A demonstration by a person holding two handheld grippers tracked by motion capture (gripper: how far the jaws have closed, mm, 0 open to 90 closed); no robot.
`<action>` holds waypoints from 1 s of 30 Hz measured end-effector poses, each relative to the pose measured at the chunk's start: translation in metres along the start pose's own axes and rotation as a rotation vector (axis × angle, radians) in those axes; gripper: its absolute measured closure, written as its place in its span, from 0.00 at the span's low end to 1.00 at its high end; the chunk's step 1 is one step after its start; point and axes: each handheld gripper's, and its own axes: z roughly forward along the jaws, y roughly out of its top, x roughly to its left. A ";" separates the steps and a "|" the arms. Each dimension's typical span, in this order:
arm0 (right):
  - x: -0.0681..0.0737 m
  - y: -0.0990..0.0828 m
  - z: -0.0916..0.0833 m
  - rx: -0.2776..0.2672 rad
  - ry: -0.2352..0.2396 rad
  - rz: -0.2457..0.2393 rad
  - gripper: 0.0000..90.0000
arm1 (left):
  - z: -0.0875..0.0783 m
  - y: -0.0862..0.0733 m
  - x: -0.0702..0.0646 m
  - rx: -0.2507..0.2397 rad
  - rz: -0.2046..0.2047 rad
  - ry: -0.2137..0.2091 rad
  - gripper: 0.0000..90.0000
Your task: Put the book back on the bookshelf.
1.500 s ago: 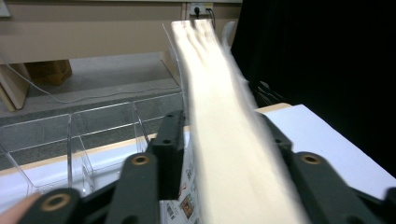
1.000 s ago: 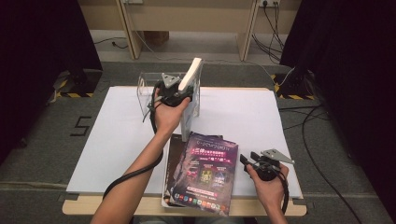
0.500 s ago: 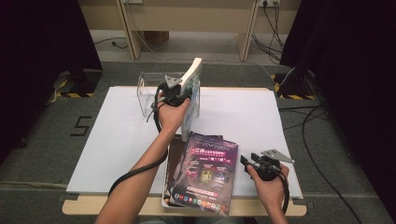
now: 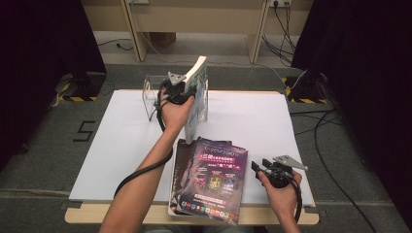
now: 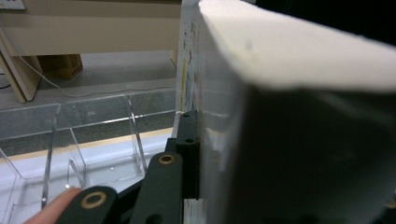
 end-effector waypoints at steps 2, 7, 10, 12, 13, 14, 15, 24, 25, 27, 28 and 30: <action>-0.001 0.000 0.000 -0.001 -0.001 0.003 0.56 | 0.002 0.005 0.001 -0.007 0.019 0.019 0.82; -0.003 0.000 0.000 -0.006 -0.003 0.005 0.56 | 0.012 0.022 0.006 -0.034 0.015 0.039 0.82; -0.003 0.000 0.000 -0.008 -0.003 0.005 0.56 | 0.018 0.029 0.005 -0.050 0.043 0.071 0.82; -0.003 0.000 0.000 -0.008 -0.003 0.003 0.56 | 0.022 0.034 0.004 -0.064 0.054 0.089 0.82; -0.003 0.000 0.000 -0.009 -0.002 0.005 0.56 | 0.025 0.034 0.004 -0.072 0.058 0.099 0.82; -0.004 0.000 0.000 -0.011 -0.003 0.003 0.56 | 0.027 0.035 0.005 -0.076 0.056 0.106 0.82; -0.004 0.000 0.000 -0.009 -0.002 0.007 0.56 | 0.030 0.035 0.006 -0.082 0.055 0.117 0.82; -0.003 -0.001 0.003 -0.008 0.002 -0.007 0.56 | 0.054 0.013 0.005 -0.072 0.094 0.125 0.82; -0.003 -0.001 0.003 -0.009 0.001 -0.009 0.56 | 0.054 0.011 0.004 -0.074 0.102 0.116 0.82; -0.003 -0.001 0.003 -0.010 0.002 -0.010 0.56 | 0.052 0.009 0.001 -0.075 0.125 0.111 0.82; -0.003 -0.001 0.003 -0.008 0.002 -0.011 0.56 | 0.051 0.007 0.000 -0.074 0.122 0.112 0.82; -0.002 -0.001 0.003 -0.004 0.006 -0.012 0.56 | 0.048 0.004 0.000 -0.071 0.121 0.115 0.82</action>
